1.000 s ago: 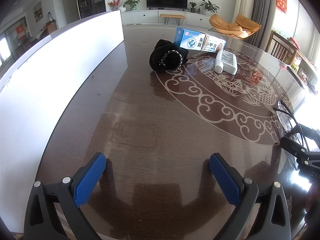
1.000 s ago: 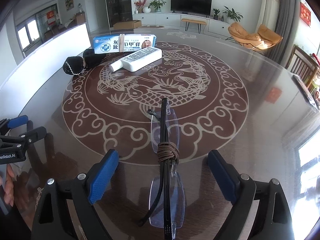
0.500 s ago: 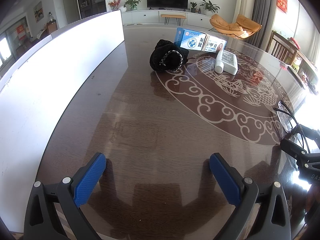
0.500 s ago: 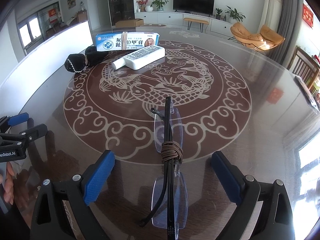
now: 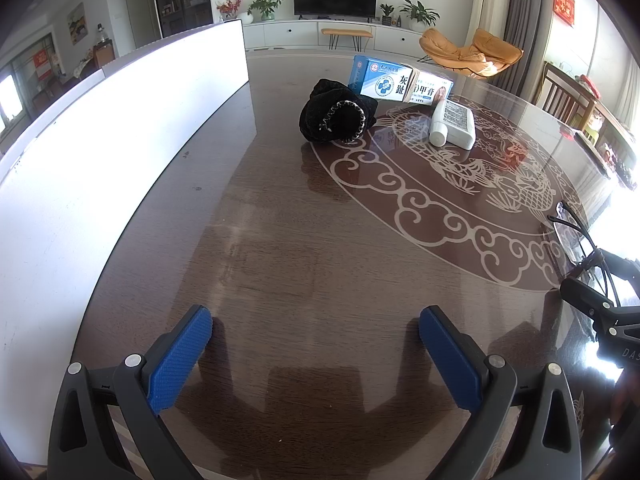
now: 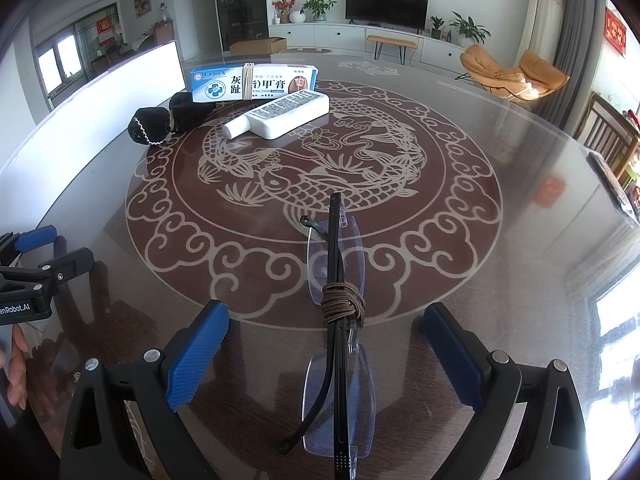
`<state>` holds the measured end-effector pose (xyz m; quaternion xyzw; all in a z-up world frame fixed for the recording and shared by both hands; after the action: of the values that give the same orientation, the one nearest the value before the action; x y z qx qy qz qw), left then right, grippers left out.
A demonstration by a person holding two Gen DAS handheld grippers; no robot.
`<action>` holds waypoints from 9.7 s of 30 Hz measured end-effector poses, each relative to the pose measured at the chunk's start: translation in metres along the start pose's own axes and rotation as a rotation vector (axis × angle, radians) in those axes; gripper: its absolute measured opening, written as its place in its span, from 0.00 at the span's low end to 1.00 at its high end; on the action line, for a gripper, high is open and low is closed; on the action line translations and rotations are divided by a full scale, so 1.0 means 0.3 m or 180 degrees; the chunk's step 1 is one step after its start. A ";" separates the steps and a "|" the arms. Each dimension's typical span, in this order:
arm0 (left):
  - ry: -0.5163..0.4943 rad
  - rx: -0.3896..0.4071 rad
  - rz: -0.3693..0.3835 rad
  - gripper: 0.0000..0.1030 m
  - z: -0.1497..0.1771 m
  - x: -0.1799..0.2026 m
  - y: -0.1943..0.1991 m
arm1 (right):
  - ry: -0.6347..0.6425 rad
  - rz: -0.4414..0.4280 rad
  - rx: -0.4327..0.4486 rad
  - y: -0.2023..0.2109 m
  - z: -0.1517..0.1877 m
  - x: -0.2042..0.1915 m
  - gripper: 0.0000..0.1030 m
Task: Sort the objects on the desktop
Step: 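Lift the glasses with the right tool and hold them above the table, then grasp the black knit hat with the left tool and lift it, then hold the hat in the left tool and glasses in the right tool, then carry hat and glasses into the cardboard bin and open both tools, then move both open tools back over the table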
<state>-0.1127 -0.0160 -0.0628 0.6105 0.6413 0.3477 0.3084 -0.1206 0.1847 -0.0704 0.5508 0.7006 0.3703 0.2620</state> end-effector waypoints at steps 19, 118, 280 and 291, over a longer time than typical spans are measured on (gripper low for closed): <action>-0.0058 -0.0335 0.0109 1.00 -0.276 0.022 -0.178 | 0.0001 -0.0001 0.0000 0.000 0.000 0.001 0.95; -0.0169 -0.0013 0.0091 1.00 0.013 -0.019 0.008 | -0.0014 0.0028 -0.0017 0.002 0.004 0.006 1.00; -0.0031 -0.0014 0.0465 1.00 -0.008 0.028 0.018 | 0.0025 0.0151 0.0010 0.072 0.049 -0.132 1.00; 0.0127 0.0037 0.0261 1.00 0.004 -0.027 0.020 | -0.0114 0.0065 -0.0046 0.058 0.038 -0.116 1.00</action>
<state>-0.1078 -0.0240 -0.0586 0.6310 0.6237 0.3685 0.2776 -0.0928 0.1559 -0.0645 0.5626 0.6874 0.3681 0.2747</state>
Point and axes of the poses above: each gripper's, at about its wrist camera, not at the fingertips, and y roughly against the way its jaws point, x to its right, z to its underside, the point moved 2 cm from there along -y, roughly the way its jaws point, and after that the axes turned 3 degrees about y, right-handed, at the moved point
